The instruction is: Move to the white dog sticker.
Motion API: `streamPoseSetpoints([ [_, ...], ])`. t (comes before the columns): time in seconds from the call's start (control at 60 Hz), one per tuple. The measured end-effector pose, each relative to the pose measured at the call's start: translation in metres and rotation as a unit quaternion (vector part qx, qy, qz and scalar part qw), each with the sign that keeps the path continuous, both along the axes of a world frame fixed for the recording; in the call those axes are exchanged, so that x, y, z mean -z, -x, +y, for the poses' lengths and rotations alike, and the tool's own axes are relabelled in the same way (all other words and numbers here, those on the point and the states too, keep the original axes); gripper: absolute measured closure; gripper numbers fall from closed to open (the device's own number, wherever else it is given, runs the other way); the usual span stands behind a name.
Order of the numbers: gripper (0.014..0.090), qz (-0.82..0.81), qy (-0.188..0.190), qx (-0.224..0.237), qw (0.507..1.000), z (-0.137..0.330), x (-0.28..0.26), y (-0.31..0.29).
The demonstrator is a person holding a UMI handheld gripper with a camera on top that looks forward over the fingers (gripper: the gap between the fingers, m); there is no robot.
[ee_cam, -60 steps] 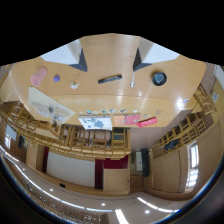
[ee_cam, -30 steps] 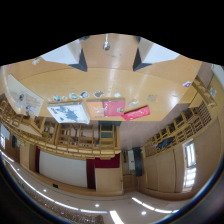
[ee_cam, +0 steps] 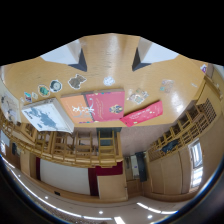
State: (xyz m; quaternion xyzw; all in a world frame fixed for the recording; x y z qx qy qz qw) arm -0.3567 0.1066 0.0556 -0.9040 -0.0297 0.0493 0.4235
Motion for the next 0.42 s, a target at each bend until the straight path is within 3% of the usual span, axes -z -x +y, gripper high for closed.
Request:
streamPoseSetpoints([
  [0.417,0.0195,-0.006,0.003,-0.006,1.000,0.0032,-0.0004,0.0056],
])
